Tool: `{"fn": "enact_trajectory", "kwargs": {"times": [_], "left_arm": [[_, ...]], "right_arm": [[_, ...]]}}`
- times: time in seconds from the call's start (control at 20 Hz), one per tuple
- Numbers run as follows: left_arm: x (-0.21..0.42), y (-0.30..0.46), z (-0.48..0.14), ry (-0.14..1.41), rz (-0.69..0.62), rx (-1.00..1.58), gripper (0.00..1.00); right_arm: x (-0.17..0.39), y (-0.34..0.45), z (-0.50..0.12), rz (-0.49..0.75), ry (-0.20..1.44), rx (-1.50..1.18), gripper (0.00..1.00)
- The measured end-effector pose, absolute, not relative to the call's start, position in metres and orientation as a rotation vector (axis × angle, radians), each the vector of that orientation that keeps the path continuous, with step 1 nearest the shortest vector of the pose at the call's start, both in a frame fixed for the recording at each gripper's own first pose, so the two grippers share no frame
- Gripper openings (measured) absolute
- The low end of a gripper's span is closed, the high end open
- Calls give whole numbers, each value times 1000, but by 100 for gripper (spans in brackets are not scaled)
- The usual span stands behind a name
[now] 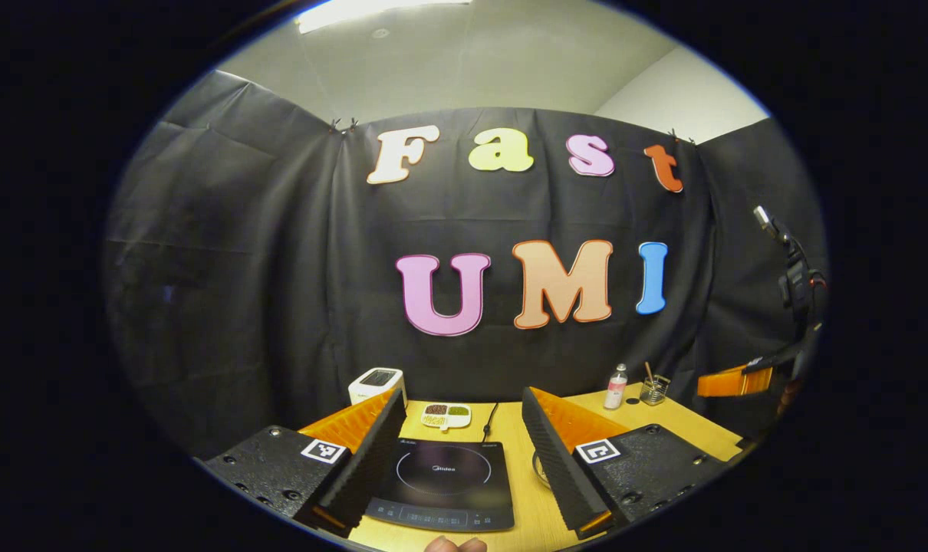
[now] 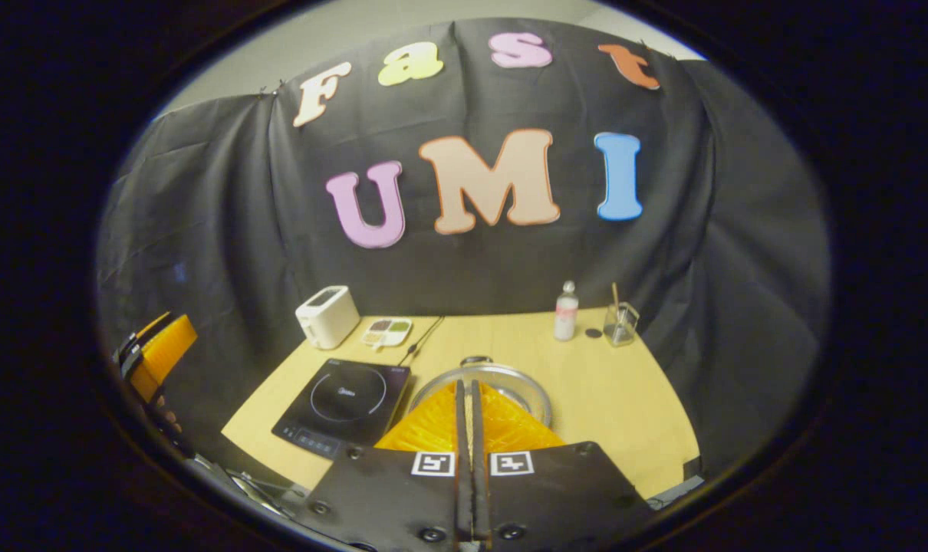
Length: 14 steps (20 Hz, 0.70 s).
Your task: First push the handle of the pot to place it horizontally, then grasp the pot with both hands and set it on the induction cooktop.
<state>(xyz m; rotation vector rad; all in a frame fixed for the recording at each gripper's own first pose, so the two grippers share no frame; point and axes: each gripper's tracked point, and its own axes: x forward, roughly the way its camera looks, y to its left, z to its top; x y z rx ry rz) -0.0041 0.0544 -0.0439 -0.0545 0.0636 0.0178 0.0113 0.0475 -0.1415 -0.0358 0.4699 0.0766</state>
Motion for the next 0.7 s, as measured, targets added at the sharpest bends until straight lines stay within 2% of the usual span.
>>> {"fn": "enact_trajectory", "kwargs": {"times": [0.05, 0.1, 0.15, 0.2, 0.25, 0.3, 0.35, 0.4, 0.5, 0.55, 0.6, 0.65, 0.7], "left_arm": [[-2, 56, -50, 79, 32, -56, 89], [0, 58, -57, 100, 50, -57, 93], [2, 59, -64, 125, 67, -60, 93], [4, 58, -70, 142, 80, -67, 93], [7, 55, -72, 150, 86, -72, 89], [11, 53, -77, 169, 94, -61, 94], [14, 52, -81, 187, 103, -44, 90], [18, 51, -82, 197, 114, -33, 94], [25, 47, -81, 215, 135, -27, 95], [27, 44, -81, 225, 146, -25, 90], [30, 42, -82, 236, 160, -17, 95], [31, 41, -84, 253, 175, -5, 95], [31, 38, -86, 264, 185, 2, 90]], "right_arm": [[17, 45, -151, 86, 491, -32, 3], [21, 44, -162, 94, 525, -30, 3], [25, 38, -176, 94, 558, -32, 0], [30, 35, -186, 101, 586, -27, 3], [34, 37, -195, 125, 615, -4, 0], [37, 45, -199, 165, 626, 39, 3], [38, 52, -204, 207, 634, 62, 3], [43, 53, -209, 225, 638, 57, 3], [49, 50, -223, 269, 662, 38, 3], [53, 53, -230, 295, 666, 44, 3], [56, 56, -238, 321, 684, 55, 0], [56, 58, -247, 342, 707, 68, 0], [57, 60, -255, 359, 728, 78, 3]]}}
